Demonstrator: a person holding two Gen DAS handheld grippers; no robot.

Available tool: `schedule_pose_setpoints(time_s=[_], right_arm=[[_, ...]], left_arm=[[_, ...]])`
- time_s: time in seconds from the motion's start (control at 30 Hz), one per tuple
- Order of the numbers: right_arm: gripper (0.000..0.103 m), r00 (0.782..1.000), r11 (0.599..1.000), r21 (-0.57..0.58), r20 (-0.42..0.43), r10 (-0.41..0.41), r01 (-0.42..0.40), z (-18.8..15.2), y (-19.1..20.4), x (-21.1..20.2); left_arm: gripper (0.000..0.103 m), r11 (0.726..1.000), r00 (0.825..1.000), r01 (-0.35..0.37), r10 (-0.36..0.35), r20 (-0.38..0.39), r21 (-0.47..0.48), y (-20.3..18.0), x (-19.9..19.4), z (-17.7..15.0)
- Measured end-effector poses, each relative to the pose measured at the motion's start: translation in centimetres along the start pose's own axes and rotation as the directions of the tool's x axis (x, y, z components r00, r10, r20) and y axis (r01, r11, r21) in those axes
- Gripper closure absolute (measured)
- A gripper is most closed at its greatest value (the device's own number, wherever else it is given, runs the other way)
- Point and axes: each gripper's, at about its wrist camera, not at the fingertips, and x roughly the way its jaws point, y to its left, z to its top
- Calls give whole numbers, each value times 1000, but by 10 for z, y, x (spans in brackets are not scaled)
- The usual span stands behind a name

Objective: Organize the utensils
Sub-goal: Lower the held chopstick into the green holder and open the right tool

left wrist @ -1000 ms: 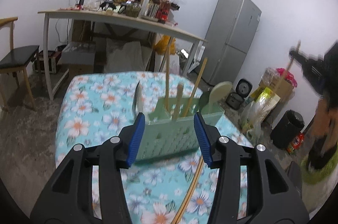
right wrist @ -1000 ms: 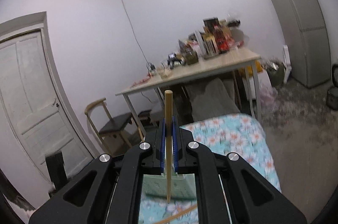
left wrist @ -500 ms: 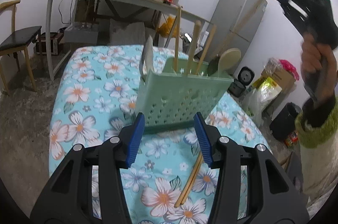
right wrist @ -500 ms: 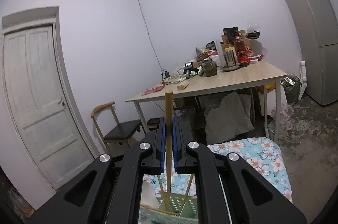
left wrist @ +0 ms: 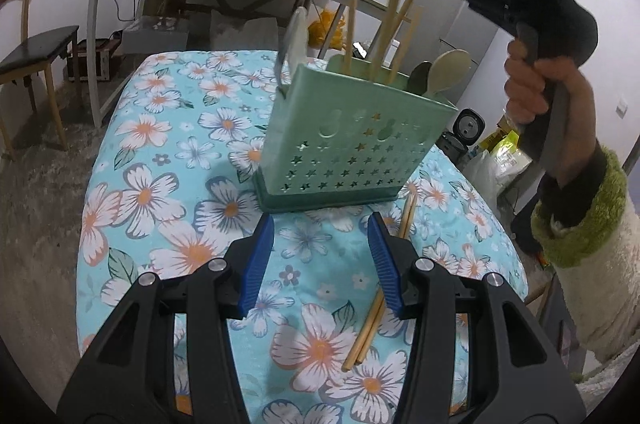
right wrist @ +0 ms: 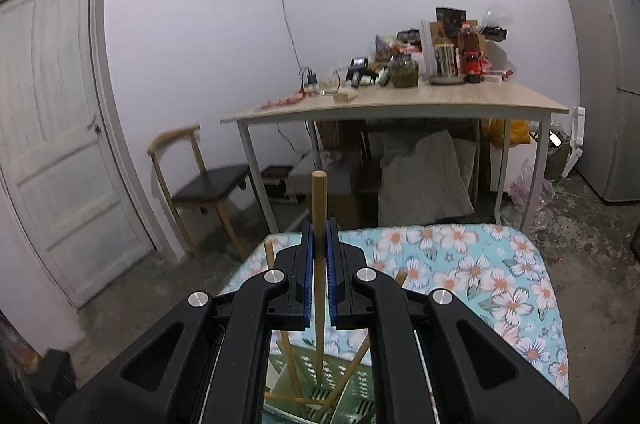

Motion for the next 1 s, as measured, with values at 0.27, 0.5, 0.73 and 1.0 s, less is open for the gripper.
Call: schedule_pose_setpoints(time_s=[0.27, 0.5, 0.73, 1.0], right_arm=[[79, 991, 1000, -7, -136, 3, -4, -17, 2, 25], [58, 997, 997, 81, -74, 16, -10, -11, -19, -15], [53, 999, 975, 222, -14, 36, -32, -32, -52, -81], [53, 980, 889, 457, -183, 83, 10, -119, -94, -92]], left_arm=[[57, 1000, 1000, 1, -1, -9, -16, 5, 3, -1], [55, 1000, 1000, 1, -1, -7, -11, 2, 3, -1], [55, 1000, 1000, 19, -19, -16, 0, -5, 4, -2], [54, 999, 998, 43, -43, -48, 19, -16, 9, -7]])
